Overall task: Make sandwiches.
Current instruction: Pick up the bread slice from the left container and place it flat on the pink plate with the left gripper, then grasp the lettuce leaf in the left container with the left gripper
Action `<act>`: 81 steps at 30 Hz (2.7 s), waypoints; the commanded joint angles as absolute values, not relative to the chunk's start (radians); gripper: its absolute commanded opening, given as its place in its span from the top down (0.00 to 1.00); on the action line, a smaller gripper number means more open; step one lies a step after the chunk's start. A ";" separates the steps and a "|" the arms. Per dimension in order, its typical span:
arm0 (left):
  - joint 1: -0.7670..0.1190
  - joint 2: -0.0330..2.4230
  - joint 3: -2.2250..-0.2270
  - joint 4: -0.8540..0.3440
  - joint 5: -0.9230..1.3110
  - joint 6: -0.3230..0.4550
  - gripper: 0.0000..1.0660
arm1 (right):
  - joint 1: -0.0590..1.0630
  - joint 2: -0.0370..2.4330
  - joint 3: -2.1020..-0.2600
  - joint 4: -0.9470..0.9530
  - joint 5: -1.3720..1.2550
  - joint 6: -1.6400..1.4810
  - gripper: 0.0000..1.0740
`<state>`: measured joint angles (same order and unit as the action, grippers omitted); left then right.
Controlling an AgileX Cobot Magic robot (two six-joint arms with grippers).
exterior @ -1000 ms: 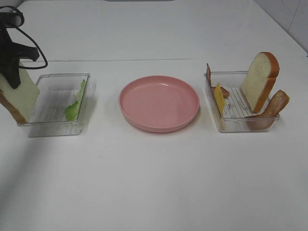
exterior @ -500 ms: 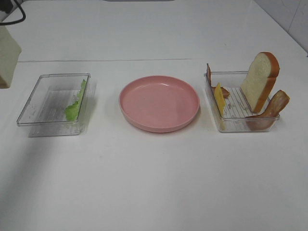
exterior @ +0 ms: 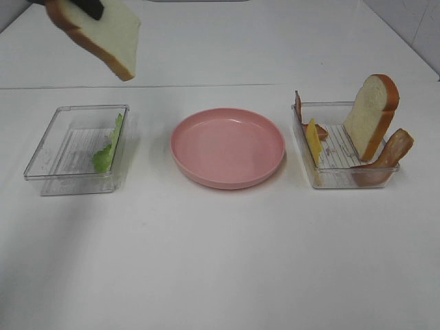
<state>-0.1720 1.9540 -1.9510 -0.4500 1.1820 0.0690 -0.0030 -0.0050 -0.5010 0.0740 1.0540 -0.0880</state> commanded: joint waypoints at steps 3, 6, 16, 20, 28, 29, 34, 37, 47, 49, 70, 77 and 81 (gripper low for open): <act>-0.219 2.072 -2.060 -0.487 1.221 0.073 1.00 | -0.005 -0.020 -0.501 0.073 1.051 -0.089 0.19; -0.256 2.191 -2.159 -0.531 1.251 0.062 1.00 | -0.005 -0.020 -0.501 0.073 1.051 -0.089 0.19; -0.390 2.494 -2.432 -0.562 1.240 -0.017 1.00 | -0.005 -0.020 -0.501 0.073 1.051 -0.089 0.19; -0.433 2.558 -2.477 -0.560 1.202 -0.056 1.00 | -0.005 -0.020 -0.501 0.073 1.051 -0.089 0.19; -0.450 2.608 -2.477 -0.546 1.173 -0.123 1.00 | -0.005 -0.020 -0.501 0.073 1.051 -0.089 0.19; -0.450 2.619 -2.477 -0.545 1.179 -0.125 1.00 | -0.005 -0.020 -0.501 0.073 1.051 -0.089 0.19; -0.450 2.643 -2.477 -0.545 1.188 -0.147 1.00 | -0.005 -0.020 -0.501 0.073 1.051 -0.089 0.19; -0.450 2.665 -2.477 -0.553 1.193 -0.147 1.00 | -0.005 -0.020 -0.501 0.073 1.051 -0.089 0.19; -0.450 2.682 -2.477 -0.526 1.199 -0.147 0.94 | -0.005 -0.020 -0.501 0.073 1.051 -0.089 0.19; -0.450 2.680 -2.477 -0.513 1.199 -0.148 0.83 | -0.005 -0.020 -0.501 0.073 1.051 -0.089 0.19; -0.448 2.556 -2.559 -0.295 1.277 -0.165 0.04 | -0.005 -0.020 -0.501 0.074 1.051 -0.089 0.19; -0.447 2.434 -2.492 -0.251 1.277 -0.134 0.04 | -0.005 -0.020 -0.501 0.074 1.051 -0.089 0.19; -0.447 2.271 -2.286 -0.058 1.277 -0.123 0.06 | -0.005 -0.020 -0.501 0.074 1.051 -0.089 0.19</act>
